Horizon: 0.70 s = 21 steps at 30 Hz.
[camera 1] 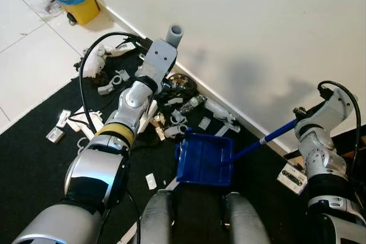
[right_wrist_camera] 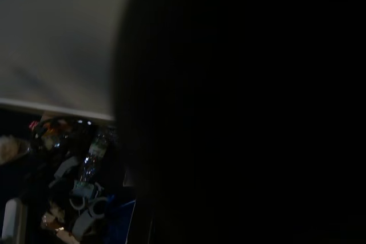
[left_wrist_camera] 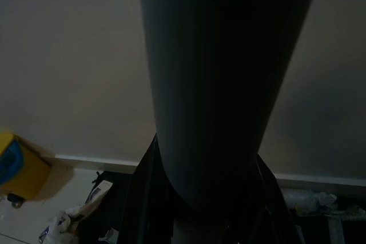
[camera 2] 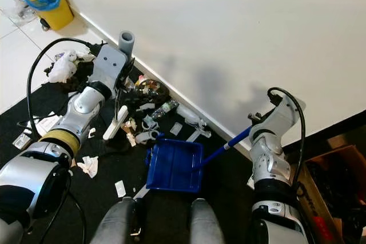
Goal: Sweep floor
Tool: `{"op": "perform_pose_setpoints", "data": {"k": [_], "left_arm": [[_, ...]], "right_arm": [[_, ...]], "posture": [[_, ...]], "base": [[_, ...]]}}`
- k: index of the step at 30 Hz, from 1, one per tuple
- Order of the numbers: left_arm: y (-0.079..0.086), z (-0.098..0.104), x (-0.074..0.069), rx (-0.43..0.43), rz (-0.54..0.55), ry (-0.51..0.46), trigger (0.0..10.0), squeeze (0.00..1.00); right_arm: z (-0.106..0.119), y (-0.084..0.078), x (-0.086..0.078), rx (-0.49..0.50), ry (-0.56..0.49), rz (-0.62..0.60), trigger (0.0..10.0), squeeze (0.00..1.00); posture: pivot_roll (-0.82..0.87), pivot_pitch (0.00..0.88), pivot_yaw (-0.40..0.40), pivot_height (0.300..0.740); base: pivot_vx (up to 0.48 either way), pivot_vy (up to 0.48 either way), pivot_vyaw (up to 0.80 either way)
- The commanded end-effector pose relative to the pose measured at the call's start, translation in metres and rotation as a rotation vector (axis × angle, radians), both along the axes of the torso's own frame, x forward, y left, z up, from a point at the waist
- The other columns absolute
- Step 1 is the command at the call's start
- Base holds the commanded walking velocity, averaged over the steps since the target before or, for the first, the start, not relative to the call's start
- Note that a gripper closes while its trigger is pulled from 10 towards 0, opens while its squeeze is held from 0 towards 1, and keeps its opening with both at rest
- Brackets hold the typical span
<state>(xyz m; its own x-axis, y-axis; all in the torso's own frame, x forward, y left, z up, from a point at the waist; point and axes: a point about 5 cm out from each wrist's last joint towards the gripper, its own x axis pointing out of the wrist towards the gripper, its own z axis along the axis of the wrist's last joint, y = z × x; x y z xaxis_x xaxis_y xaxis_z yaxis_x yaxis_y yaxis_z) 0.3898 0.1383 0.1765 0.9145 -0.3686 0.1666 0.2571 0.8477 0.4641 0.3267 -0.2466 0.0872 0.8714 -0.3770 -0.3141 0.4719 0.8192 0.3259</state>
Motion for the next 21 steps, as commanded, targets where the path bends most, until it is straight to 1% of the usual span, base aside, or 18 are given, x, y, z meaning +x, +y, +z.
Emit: {"op": "perform_pose_setpoints", "data": {"k": [1, 4, 10, 12, 14, 17, 19, 21], "left_arm": [[0.005, -0.001, -0.001, 0.037, -0.003, 0.0, 10.0, 0.0], [0.005, 0.0, 0.0, 0.038, -0.003, -0.002, 10.0, 0.0], [0.005, 0.0, 0.0, 0.038, -0.004, -0.003, 10.0, 0.0], [0.004, 0.0, 0.0, 0.037, -0.005, -0.001, 10.0, 0.0], [0.003, 0.0, 0.0, 0.035, -0.006, 0.0, 10.0, 0.0], [0.002, 0.0, 0.0, 0.032, -0.007, -0.001, 10.0, 0.0], [0.002, 0.0, 0.0, 0.031, -0.007, -0.001, 10.0, 0.0], [0.003, 0.001, 0.0, 0.03, -0.005, -0.003, 10.0, 0.0]], "right_arm": [[-0.017, -0.001, -0.009, 0.023, 0.052, -0.061, 10.0, 0.0], [-0.018, -0.005, -0.011, 0.004, 0.055, -0.114, 10.0, 0.0], [-0.015, -0.009, -0.011, -0.049, 0.046, -0.141, 10.0, 0.0], [-0.009, -0.012, -0.009, -0.097, 0.026, -0.158, 10.0, 0.0], [-0.002, -0.013, -0.007, -0.123, 0.001, -0.176, 10.0, 0.0], [0.01, -0.011, -0.002, -0.121, -0.048, -0.209, 10.0, 0.0], [0.013, -0.01, 0.0, -0.117, -0.063, -0.215, 10.0, 0.0], [0.022, -0.004, 0.006, -0.111, -0.11, -0.214, 10.0, 0.0]], "posture": [[-0.04, 0.227, 0.049, 0.74], [-0.04, 0.228, 0.05, 0.74], [-0.04, 0.233, 0.054, 0.74], [-0.04, 0.238, 0.053, 0.74], [-0.04, 0.24, 0.053, 0.74], [-0.04, 0.242, 0.053, 0.74], [-0.04, 0.242, 0.053, 0.74], [-0.04, 0.242, 0.052, 0.74]], "base": [[0.0, 0.0, 0.0], [0.0, 0.0, 0.0], [0.0, 0.0, 0.0], [0.0, 0.0, 0.0], [0.0, 0.0, 0.0], [0.0, 0.0, 0.0], [0.0, 0.0, 0.0], [0.0, 0.0, 0.0]]}}
